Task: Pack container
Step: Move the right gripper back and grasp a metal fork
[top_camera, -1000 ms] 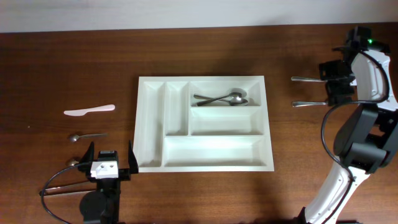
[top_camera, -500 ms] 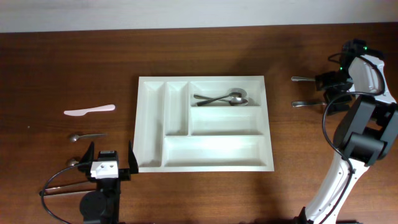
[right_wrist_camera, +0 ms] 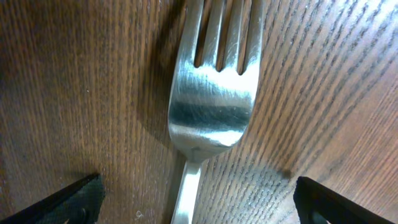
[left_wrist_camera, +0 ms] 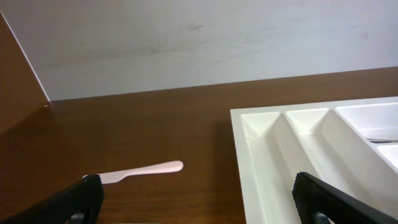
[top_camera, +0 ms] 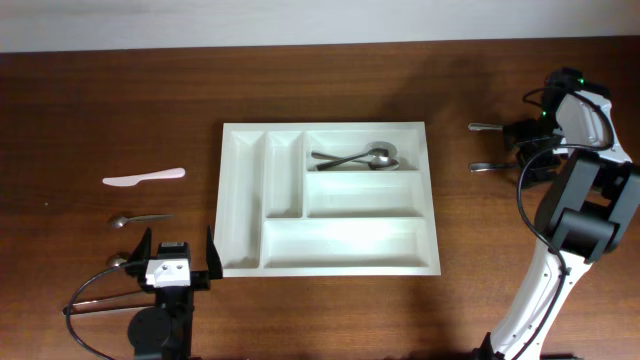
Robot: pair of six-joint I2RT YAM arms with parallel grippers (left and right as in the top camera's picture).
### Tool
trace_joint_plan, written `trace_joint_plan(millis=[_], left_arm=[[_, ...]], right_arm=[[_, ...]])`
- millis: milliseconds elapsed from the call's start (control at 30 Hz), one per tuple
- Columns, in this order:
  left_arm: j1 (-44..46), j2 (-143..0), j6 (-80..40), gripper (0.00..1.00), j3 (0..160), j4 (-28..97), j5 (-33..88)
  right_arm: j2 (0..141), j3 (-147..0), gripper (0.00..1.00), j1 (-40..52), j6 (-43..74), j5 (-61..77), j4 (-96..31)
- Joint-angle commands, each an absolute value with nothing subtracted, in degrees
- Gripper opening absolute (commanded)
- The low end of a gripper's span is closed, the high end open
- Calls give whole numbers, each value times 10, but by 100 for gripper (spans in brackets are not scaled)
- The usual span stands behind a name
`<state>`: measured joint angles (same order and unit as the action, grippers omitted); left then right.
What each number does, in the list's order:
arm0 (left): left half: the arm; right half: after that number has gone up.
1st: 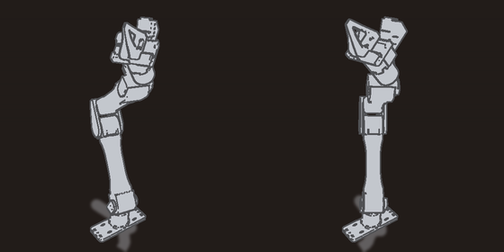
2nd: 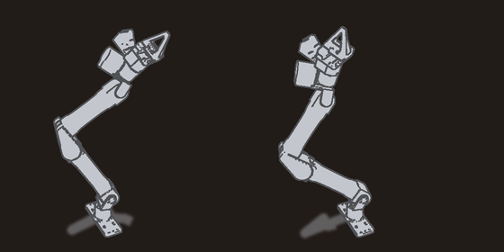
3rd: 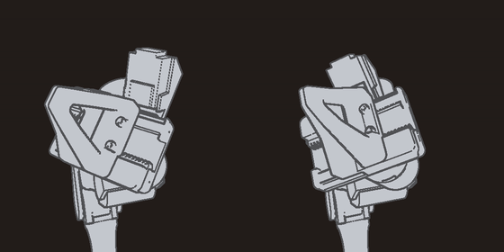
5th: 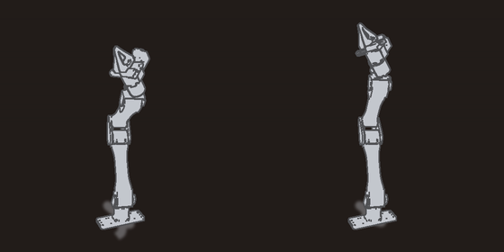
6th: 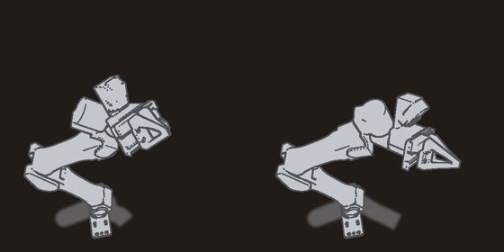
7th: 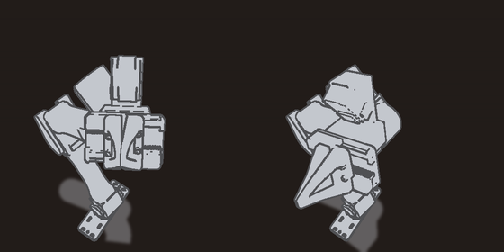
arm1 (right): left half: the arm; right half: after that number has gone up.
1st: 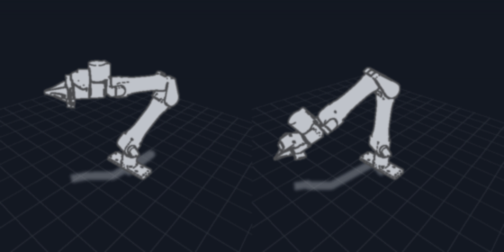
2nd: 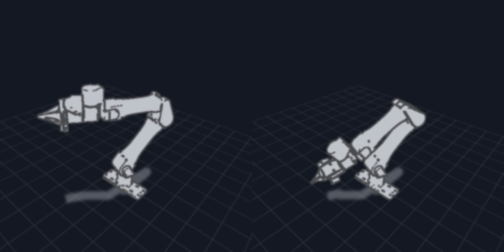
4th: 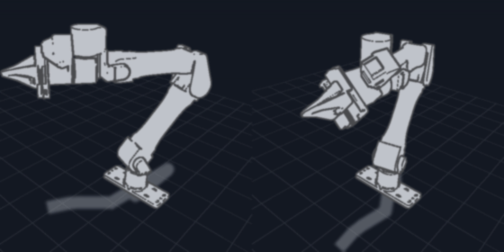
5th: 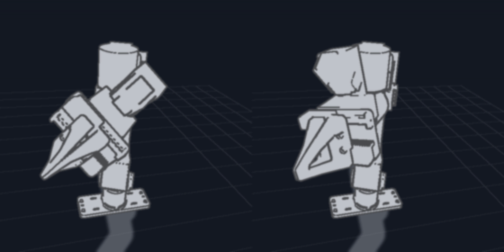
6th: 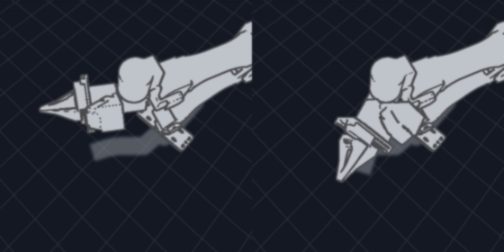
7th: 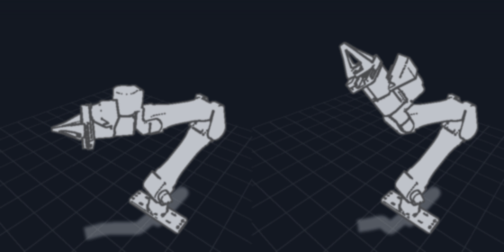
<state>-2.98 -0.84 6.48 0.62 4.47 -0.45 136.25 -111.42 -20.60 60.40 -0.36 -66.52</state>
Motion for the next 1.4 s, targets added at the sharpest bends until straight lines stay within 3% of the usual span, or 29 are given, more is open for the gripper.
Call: trace_joint_plan(millis=[0, 167, 267, 367, 567, 667, 1100, 1367], left_arm=[[-32, -3, 74, 99, 5, 48, -4], [-32, -3, 74, 99, 5, 48, -4], [-32, -3, 74, 99, 5, 48, -4], [-32, -3, 74, 99, 5, 48, -4], [-32, -3, 74, 99, 5, 48, -4], [-32, -3, 74, 99, 5, 48, -4], [-32, -3, 74, 99, 5, 48, -4], [-32, -3, 74, 99, 5, 48, -4]], right_arm=[[1383, -1108, 99, -207, 604, -3, -666], [1386, -1108, 100, -207, 604, -3, -666], [1386, -1108, 88, -207, 604, -3, -666], [1386, -1108, 69, -207, 604, -3, -667], [1386, -1108, 16, -207, 604, -3, -667], [1386, -1108, 3, -207, 602, -7, -668], [1370, -1140, 4, -206, 603, 2, -715], [1290, -1173, 4, -191, 674, 34, -803]])
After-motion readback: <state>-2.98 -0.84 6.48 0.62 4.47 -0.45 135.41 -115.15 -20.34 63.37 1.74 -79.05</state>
